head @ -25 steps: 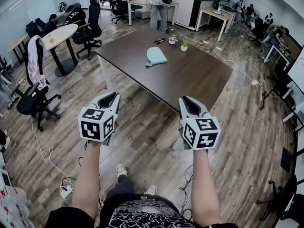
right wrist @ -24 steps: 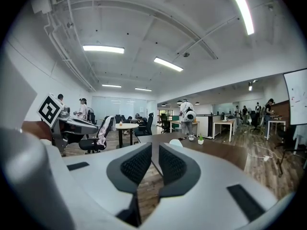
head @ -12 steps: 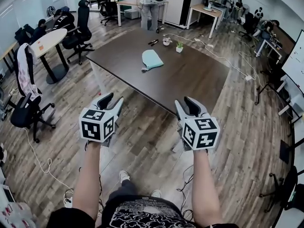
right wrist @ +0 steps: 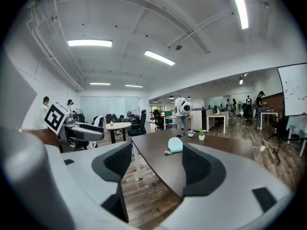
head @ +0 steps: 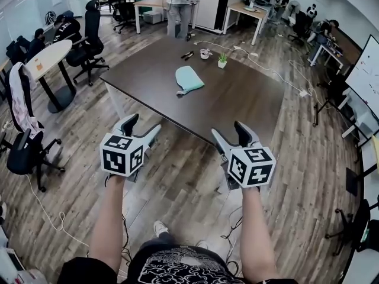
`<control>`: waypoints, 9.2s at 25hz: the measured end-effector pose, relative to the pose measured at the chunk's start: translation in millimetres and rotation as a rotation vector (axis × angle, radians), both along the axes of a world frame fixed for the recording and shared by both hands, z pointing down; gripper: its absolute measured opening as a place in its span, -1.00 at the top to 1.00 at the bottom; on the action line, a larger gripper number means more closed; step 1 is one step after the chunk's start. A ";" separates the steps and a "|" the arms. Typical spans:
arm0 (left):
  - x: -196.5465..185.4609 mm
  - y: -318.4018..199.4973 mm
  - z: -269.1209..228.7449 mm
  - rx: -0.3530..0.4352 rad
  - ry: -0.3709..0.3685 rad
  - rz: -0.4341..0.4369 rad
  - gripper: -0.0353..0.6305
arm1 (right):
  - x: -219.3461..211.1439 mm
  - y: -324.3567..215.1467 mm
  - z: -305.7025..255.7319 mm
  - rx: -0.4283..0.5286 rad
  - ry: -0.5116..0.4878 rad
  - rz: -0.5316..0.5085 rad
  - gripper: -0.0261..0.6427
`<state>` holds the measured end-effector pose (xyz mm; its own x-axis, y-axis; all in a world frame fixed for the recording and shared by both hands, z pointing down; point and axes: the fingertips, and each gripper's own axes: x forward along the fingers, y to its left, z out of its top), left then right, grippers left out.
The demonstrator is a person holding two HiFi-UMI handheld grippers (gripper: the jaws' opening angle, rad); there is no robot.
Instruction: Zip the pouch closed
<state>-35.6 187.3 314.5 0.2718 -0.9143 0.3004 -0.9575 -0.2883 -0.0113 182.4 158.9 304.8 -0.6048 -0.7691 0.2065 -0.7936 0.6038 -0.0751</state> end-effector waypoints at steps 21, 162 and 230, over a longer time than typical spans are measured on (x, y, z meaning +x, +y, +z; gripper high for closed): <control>-104.7 -55.4 3.7 0.005 0.030 0.012 -0.23 | -68.2 -35.6 -2.7 0.011 0.045 0.187 -0.44; 1.3 -421.1 256.4 -0.331 -0.266 0.926 -0.21 | -129.0 -395.8 182.4 -0.248 -0.026 0.664 -0.28; -35.1 -419.4 192.6 -0.546 0.104 0.947 0.82 | -201.2 -405.5 184.2 -0.329 -0.134 0.014 -0.08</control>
<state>-70.7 -232.1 507.1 0.8408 -0.0724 0.5365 -0.3344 -0.8488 0.4095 -18.8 -246.6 489.0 -0.6330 -0.6831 0.3642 -0.7716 0.5189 -0.3679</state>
